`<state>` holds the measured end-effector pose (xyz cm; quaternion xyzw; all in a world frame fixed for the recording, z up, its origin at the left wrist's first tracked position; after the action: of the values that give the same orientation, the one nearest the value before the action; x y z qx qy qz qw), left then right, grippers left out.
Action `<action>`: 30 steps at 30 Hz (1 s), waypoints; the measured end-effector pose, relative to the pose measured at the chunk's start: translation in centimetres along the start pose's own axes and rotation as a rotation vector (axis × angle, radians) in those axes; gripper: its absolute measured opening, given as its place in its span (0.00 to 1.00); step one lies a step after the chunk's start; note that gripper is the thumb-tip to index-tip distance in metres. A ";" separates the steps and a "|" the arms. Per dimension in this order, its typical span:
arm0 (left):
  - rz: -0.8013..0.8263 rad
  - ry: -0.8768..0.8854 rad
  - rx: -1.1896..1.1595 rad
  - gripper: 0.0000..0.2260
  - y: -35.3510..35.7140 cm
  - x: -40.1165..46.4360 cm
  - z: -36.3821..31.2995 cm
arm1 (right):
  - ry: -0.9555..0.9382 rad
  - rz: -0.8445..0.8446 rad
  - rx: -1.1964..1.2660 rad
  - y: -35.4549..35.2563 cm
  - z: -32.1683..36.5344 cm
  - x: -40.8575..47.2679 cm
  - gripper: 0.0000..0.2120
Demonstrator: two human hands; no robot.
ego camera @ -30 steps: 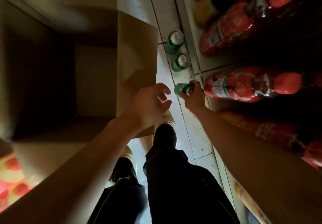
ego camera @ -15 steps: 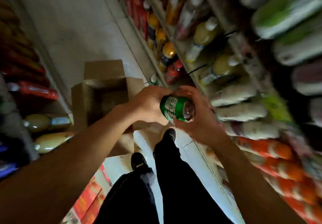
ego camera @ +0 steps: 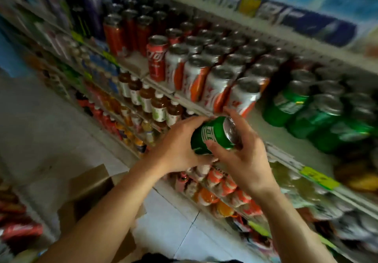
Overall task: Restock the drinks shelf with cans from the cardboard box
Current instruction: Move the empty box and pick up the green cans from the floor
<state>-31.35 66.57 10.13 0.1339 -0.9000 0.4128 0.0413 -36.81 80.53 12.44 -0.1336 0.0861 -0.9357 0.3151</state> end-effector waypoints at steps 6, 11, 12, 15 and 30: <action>-0.021 0.131 -0.115 0.29 4.7 2.7 -13.1 | -0.086 -0.157 -0.022 -13.4 3.8 -4.0 0.31; -0.046 0.104 -0.175 0.30 9.9 4.8 -17.3 | -0.132 -0.160 -0.200 -19.8 4.0 -5.3 0.28; -0.048 0.100 -0.177 0.30 11.0 5.4 -17.9 | -0.137 -0.158 -0.240 -21.0 3.5 -5.4 0.29; -0.096 0.117 -0.087 0.28 13.3 7.2 -18.9 | -0.132 -0.173 -0.320 -23.4 2.2 -5.0 0.30; 0.035 0.094 -0.144 0.24 16.6 9.6 -17.0 | -0.063 -0.184 -0.543 -23.9 -0.7 -3.1 0.33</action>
<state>-45.72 87.73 10.89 0.0952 -0.9266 0.3534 0.0860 -48.19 101.22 17.06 -0.2493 0.3109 -0.8985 0.1840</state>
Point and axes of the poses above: each hand's wrist, its own x-axis towards the middle knuckle, its own y-axis out of the palm, z = x × y, the point moved 6 cm from there along x, towards the middle knuckle, and after that the axes turned 13 degrees about x, right-handed, at the moved point
